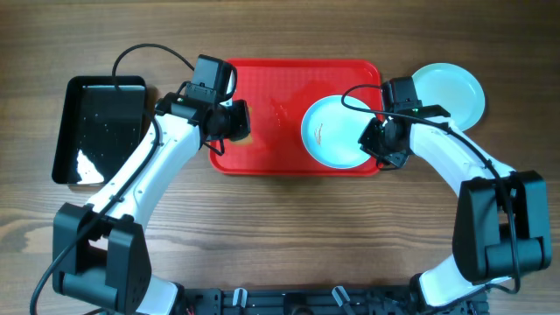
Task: Clean dirty plates on tray and stack at the side
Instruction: 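Grasp the last plate's rim and drag it toward the tray center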
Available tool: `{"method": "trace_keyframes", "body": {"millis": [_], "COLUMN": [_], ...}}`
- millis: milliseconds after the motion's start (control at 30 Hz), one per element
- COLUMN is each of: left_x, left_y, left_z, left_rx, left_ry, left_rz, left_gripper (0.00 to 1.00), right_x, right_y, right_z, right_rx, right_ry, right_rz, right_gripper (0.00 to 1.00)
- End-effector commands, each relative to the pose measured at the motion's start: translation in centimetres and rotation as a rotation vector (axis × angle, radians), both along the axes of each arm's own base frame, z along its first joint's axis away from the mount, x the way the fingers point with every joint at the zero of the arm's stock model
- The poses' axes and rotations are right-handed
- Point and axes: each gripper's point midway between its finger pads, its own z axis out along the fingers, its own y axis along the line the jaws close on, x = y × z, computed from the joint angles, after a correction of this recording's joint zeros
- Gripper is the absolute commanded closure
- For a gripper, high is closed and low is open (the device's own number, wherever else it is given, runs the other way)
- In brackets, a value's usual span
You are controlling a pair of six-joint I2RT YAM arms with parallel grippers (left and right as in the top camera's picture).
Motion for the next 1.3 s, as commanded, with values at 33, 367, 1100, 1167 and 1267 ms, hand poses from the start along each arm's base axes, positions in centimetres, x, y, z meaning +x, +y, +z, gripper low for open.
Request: {"method": "trace_keyframes", "body": {"millis": [33,367,1100,1167,1267], "left_x": [-0.3,-0.3,-0.2,-0.1,0.1], "left_y": [-0.1,-0.1,-0.1,-0.2,-0.3], "left_z": [-0.3,-0.3,-0.3,-0.2,-0.1], "left_rx": [-0.014,-0.014,-0.015,-0.016,-0.02], "left_ry": [0.016,0.016,0.012,0.007,-0.003], "left_rz": [0.004,0.004,0.004,0.004,0.003], "left_gripper": [0.96,0.96,0.96,0.96,0.96], "right_x": [0.0,2.2,4.5,4.7,4.6], "right_y": [-0.3,-0.6,3.7,4.2,4.3], "right_z": [-0.8,-0.3,-4.1,-3.9,-3.9], "right_rx": [-0.029,-0.064,0.145,0.172,0.174], "right_ry": [0.005,-0.093,-0.133,-0.146,-0.144], "right_rz": [-0.003,0.057,0.173,0.182,0.187], "right_gripper": [0.74,0.73,0.9,0.94,0.95]}}
